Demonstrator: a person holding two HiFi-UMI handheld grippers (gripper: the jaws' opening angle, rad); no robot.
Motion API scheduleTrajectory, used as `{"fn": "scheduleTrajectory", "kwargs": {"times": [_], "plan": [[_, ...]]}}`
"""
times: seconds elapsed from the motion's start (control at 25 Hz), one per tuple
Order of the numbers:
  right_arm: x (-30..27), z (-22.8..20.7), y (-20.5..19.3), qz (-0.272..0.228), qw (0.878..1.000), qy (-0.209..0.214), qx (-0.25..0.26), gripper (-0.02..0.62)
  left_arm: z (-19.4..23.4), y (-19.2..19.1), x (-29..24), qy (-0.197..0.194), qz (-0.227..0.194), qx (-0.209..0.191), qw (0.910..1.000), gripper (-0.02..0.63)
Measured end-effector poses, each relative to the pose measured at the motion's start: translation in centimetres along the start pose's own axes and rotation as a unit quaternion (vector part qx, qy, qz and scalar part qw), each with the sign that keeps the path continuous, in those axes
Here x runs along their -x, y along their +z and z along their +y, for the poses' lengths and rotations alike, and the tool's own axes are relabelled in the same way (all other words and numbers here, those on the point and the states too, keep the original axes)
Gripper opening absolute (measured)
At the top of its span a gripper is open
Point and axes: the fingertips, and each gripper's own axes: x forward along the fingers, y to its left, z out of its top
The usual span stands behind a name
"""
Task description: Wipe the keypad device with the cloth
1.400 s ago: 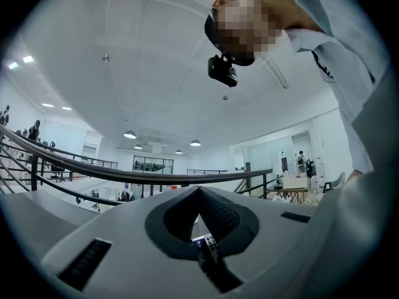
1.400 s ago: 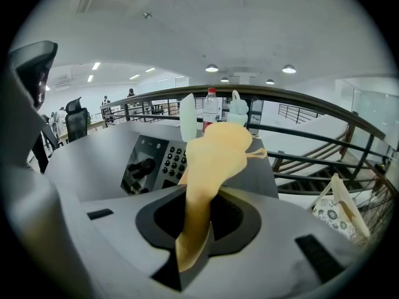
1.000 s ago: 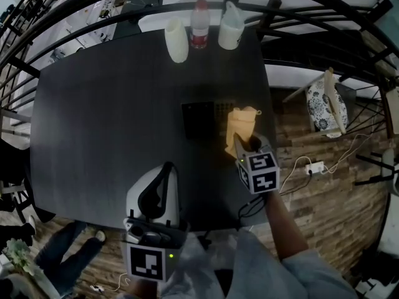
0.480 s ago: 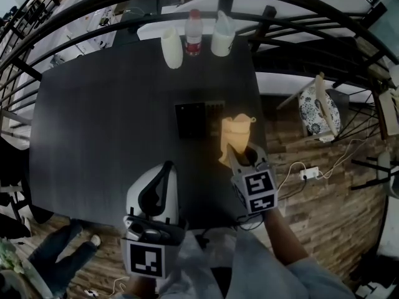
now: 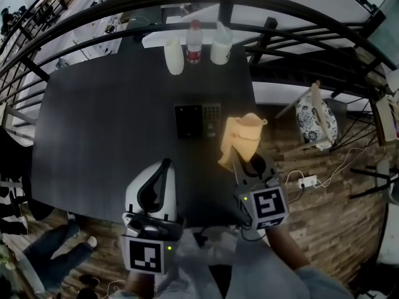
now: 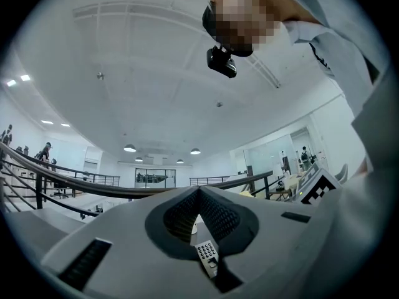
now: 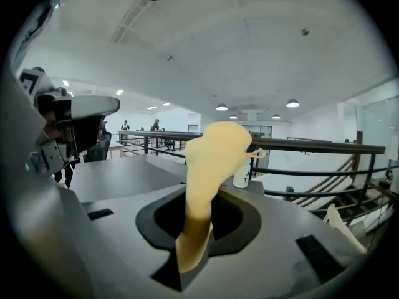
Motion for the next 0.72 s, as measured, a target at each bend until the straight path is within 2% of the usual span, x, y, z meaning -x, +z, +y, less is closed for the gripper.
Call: {"fn": "scheduleTrajectory", "kwargs": {"times": [0.16,0.28,0.72], "plan": [[2.0,0.2,2.7,-0.033,0.999,-0.003,0.007,0.071,-0.2,1.0,0.5,0.006,-0.006,-0.006,0.9999,0.012],[2.9,0.5,4.3,-0.053,0.999,0.004,-0.005,0.071,-0.3,1.6,0.9,0.009,-0.01,-0.009,0.9999,0.012],[6.0,0.9,7.8,-0.098,0.995,0.006,0.007,0.071,-0.8,3.6,1.8,0.018,-0.028,-0.016,0.9993,0.012]]}}
